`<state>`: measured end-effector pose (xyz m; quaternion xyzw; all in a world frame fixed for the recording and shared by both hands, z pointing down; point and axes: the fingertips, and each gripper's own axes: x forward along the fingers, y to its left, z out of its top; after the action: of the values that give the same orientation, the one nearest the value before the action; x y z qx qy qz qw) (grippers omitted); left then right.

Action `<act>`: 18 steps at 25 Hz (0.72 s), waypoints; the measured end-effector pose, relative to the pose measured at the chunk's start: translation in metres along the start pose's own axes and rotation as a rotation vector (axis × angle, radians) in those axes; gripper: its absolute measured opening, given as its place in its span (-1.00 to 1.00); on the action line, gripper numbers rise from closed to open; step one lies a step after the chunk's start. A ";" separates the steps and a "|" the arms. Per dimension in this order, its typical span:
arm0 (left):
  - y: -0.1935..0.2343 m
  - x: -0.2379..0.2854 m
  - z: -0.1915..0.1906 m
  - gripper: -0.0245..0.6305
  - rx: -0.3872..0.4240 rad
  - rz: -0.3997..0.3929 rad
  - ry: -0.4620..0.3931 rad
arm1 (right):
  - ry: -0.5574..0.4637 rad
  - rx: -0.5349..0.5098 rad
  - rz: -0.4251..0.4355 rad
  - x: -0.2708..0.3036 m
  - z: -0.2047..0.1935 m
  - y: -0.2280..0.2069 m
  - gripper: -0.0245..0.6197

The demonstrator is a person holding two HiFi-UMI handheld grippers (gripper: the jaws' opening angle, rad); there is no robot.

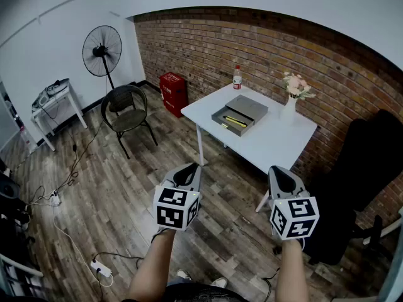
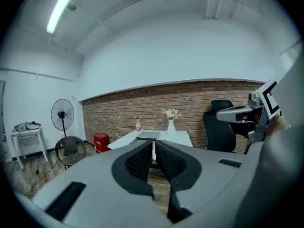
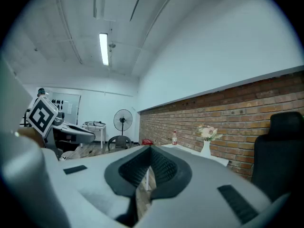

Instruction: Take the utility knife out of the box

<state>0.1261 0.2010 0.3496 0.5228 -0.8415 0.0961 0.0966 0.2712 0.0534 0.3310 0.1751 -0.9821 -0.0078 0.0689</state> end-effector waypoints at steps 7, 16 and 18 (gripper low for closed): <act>-0.009 0.003 0.009 -0.80 -0.018 -0.021 -0.044 | -0.020 -0.001 0.000 -0.002 0.003 -0.002 -0.86; -0.016 0.020 0.012 -0.79 -0.023 -0.061 -0.040 | -0.010 -0.008 -0.010 0.003 0.000 -0.008 -0.86; -0.016 0.026 0.013 -0.79 -0.019 -0.070 -0.042 | -0.004 -0.004 -0.015 0.008 -0.003 -0.011 -0.86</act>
<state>0.1287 0.1679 0.3448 0.5528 -0.8255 0.0738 0.0871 0.2675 0.0402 0.3343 0.1826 -0.9808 -0.0104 0.0672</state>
